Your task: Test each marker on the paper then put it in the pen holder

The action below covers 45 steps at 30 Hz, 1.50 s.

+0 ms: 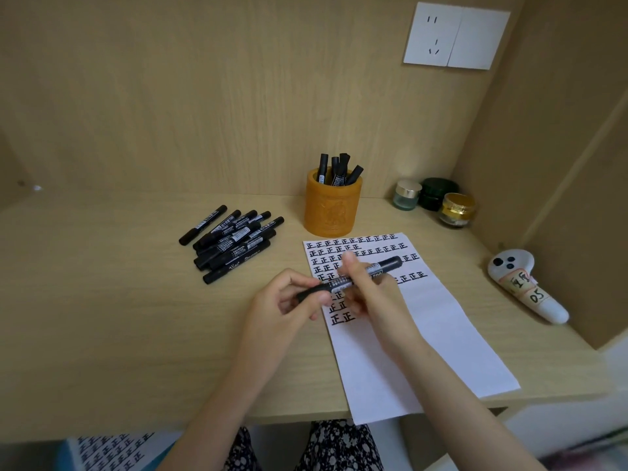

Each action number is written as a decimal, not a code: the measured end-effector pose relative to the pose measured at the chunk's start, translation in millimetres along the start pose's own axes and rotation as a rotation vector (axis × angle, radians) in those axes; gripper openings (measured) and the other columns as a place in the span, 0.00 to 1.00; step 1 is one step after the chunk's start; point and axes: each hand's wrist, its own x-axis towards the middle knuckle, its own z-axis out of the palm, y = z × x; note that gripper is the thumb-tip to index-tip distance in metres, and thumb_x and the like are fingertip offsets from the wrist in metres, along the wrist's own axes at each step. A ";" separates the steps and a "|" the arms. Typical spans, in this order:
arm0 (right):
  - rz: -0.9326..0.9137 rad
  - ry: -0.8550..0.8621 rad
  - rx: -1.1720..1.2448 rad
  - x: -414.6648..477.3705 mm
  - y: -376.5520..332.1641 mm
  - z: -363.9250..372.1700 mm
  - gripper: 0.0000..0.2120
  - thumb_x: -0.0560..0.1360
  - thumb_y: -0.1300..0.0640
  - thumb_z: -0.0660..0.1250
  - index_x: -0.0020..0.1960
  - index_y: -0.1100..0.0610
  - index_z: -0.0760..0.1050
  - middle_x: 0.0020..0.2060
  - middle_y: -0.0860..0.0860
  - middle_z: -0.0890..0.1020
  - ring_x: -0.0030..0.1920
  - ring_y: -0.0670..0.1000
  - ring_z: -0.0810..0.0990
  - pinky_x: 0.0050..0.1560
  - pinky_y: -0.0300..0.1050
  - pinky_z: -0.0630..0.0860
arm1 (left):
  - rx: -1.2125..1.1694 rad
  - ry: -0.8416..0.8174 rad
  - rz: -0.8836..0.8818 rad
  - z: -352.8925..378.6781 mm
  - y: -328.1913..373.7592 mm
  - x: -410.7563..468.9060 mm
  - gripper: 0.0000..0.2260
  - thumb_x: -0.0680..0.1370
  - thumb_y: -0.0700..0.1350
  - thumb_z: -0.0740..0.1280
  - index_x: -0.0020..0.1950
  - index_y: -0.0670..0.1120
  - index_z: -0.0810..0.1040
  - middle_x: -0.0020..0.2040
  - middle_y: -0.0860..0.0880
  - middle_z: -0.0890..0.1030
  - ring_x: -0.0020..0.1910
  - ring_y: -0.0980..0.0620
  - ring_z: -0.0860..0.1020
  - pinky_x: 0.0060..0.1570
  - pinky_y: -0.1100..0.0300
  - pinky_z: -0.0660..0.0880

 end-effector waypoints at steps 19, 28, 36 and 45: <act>-0.597 -0.001 -0.552 42.4 -18.2 0.8 0.09 0.74 0.57 0.71 0.52 0.51 0.75 0.41 0.42 0.77 0.40 0.37 0.75 0.40 0.28 0.70 | 0.195 0.176 0.038 -15.3 4.7 48.6 0.10 0.73 0.49 0.70 0.53 0.49 0.79 0.43 0.53 0.82 0.42 0.57 0.80 0.44 0.65 0.76; -0.719 0.279 -0.318 127.8 -65.0 11.8 0.29 0.78 0.62 0.65 0.74 0.51 0.57 0.43 0.54 0.77 0.43 0.48 0.78 0.47 0.33 0.77 | 0.841 0.325 0.123 -54.6 -41.4 67.5 0.09 0.74 0.38 0.69 0.54 0.45 0.80 0.51 0.48 0.81 0.52 0.48 0.75 0.53 0.51 0.74; -0.730 0.342 -0.369 169.6 -68.2 24.3 0.25 0.79 0.63 0.63 0.73 0.52 0.60 0.43 0.48 0.75 0.41 0.42 0.77 0.41 0.29 0.74 | 1.040 0.309 0.042 -62.8 -48.5 67.1 0.12 0.76 0.41 0.67 0.59 0.45 0.78 0.57 0.45 0.78 0.55 0.46 0.72 0.55 0.54 0.68; -0.679 0.332 -0.844 184.3 -43.4 21.4 0.17 0.78 0.55 0.65 0.66 0.55 0.72 0.52 0.54 0.81 0.58 0.54 0.72 0.57 0.51 0.72 | 1.100 0.307 0.020 -65.8 -52.6 70.9 0.14 0.77 0.42 0.66 0.62 0.45 0.76 0.58 0.45 0.76 0.55 0.46 0.72 0.55 0.53 0.70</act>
